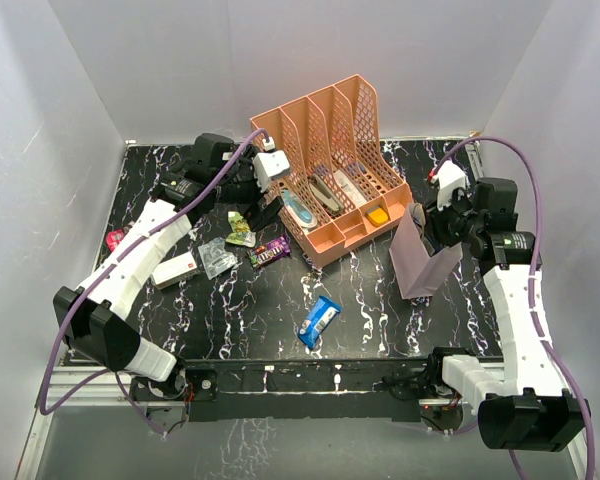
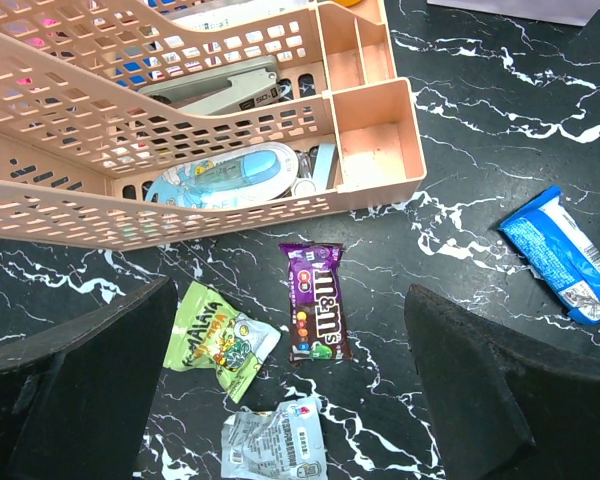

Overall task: Place the snacks into the paper bag
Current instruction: Place the snack in the paper bag, then adjust the paper bag at the center of the board.

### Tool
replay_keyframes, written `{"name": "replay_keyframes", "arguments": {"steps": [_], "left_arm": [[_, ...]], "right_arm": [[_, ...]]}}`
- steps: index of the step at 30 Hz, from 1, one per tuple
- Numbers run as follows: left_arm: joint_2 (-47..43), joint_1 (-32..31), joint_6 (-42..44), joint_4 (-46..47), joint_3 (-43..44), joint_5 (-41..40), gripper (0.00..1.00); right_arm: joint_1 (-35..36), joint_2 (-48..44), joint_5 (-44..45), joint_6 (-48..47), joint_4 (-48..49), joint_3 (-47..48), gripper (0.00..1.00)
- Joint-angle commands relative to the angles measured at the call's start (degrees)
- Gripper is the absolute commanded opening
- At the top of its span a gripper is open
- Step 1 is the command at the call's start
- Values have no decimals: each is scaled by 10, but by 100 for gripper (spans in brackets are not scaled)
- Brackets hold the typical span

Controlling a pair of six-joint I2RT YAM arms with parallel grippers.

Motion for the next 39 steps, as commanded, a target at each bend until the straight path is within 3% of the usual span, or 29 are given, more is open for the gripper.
{"name": "replay_keyframes", "arguments": {"steps": [1,13,23,39], "left_arm": [[-11,1,8,-3,-6,19,96],[-16,1,-9,23,-16,0,96],[-24,2,-4,25,-27,1,97],[-25,1,-10,43,-42,-39,97]], "right_arm": [[-2,-9,13,23,-11,64,36],[-3,-39,-42,2,-107,66,55],[-2,-22,-67,-11,-57,3,53],[-2,-5,-123,-6,-33,-12,9]]}}
